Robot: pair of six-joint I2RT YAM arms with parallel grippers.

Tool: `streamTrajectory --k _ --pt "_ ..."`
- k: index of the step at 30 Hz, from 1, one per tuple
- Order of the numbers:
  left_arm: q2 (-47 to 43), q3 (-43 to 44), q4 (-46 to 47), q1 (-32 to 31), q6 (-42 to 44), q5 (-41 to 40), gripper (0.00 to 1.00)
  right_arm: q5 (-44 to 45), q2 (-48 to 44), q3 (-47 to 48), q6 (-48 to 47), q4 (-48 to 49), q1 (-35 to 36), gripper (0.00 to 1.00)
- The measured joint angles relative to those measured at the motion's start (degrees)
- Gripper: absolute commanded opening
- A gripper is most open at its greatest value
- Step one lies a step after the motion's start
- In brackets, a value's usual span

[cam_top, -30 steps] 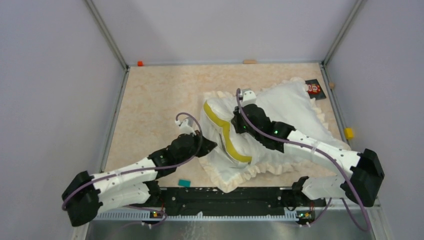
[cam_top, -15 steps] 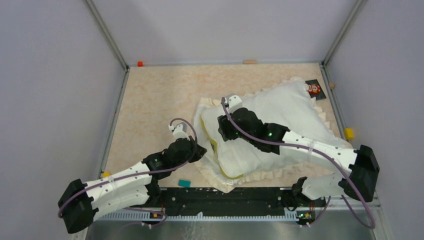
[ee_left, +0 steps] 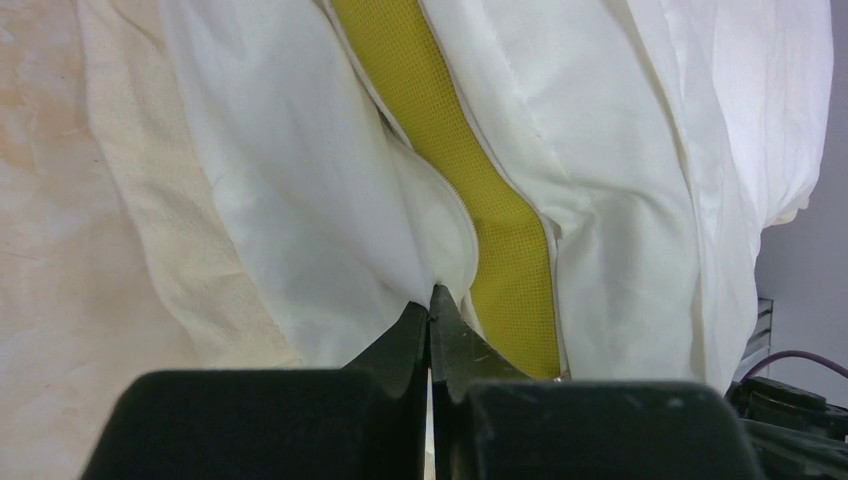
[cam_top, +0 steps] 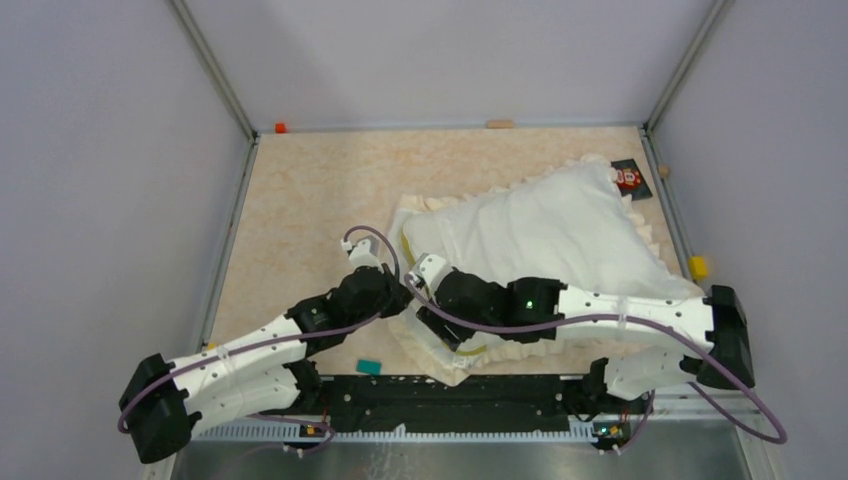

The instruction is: Put the pillow into the pillowcase

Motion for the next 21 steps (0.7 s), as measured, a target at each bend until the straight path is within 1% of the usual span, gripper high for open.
streamTrajectory --k 5,7,8,9,11,12,16,21 --pt "0.2 1.01 -1.11 0.11 0.7 -0.02 0.0 1.95 4.74 -0.44 0.0 -3.23 1.57 0.63" --pt "0.2 1.53 -1.42 0.11 0.92 0.0 0.0 2.97 6.58 -0.44 0.0 -3.65 1.79 0.6" --pt "0.2 1.68 -1.6 0.11 1.03 -0.02 0.0 3.82 7.61 -0.44 0.02 -3.74 1.88 0.54" --pt "0.2 1.95 -1.92 0.11 1.27 0.0 0.0 4.74 8.59 -0.42 0.11 -3.91 1.92 0.42" --pt "0.15 2.23 -2.45 0.13 1.6 0.0 0.0 6.95 10.45 -0.39 0.42 -4.37 2.03 0.09" --pt "0.15 2.27 -2.75 0.17 1.75 0.02 0.0 7.87 11.34 -0.37 0.5 -4.61 1.97 0.0" --pt "-0.35 2.34 -3.67 0.46 2.64 0.68 0.0 9.14 13.35 1.22 1.68 -5.62 0.02 0.0" --pt "-1.31 4.66 -4.17 0.85 5.14 2.27 0.0 8.17 13.99 7.13 3.72 -5.81 -7.23 0.0"
